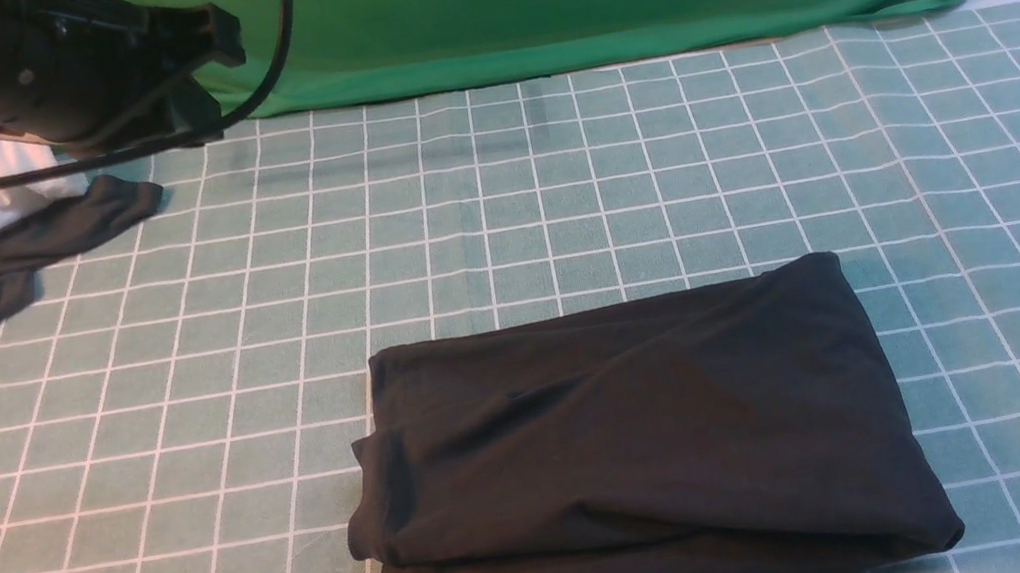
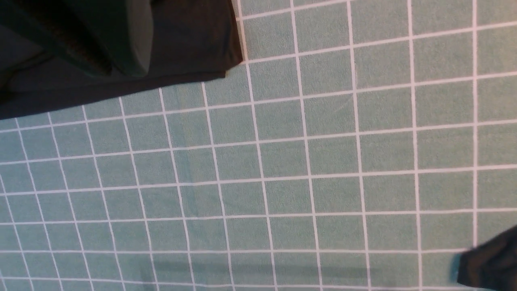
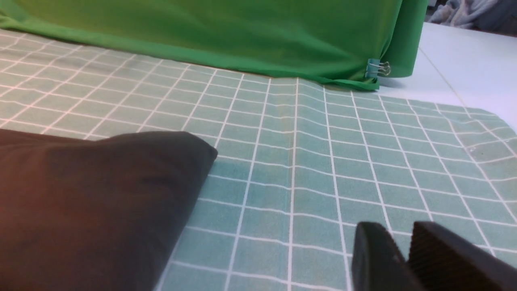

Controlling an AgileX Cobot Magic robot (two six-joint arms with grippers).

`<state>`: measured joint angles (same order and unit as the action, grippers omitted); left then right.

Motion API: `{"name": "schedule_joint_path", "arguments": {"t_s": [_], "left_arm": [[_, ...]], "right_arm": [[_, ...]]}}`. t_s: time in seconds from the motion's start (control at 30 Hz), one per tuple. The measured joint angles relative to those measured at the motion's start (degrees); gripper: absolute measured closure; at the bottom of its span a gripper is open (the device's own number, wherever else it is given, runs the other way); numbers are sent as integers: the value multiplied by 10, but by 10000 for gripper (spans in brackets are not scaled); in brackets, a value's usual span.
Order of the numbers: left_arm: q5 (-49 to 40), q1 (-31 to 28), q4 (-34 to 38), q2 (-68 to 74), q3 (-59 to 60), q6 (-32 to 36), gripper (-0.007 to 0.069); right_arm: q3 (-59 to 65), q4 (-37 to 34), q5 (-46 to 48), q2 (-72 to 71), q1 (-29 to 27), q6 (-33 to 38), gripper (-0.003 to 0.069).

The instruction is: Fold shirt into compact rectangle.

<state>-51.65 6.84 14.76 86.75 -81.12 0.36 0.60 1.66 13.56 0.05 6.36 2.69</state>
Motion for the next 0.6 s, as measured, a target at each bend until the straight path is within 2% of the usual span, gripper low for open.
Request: {"name": "schedule_joint_path", "arguments": {"t_s": [0.23, 0.43, 0.6], "left_arm": [[-72, 0, 3, -62, 0, 10, 613], [-79, 0, 7, -158, 7, 13, 613], [-48, 0, 53, -280, 107, 79, 613]], "right_arm": [[0, 0, 0, 0, 0, -3, 513], [0, 0, 0, 0, 0, -6, 505], [0, 0, 0, 0, 0, -6, 492]]}}
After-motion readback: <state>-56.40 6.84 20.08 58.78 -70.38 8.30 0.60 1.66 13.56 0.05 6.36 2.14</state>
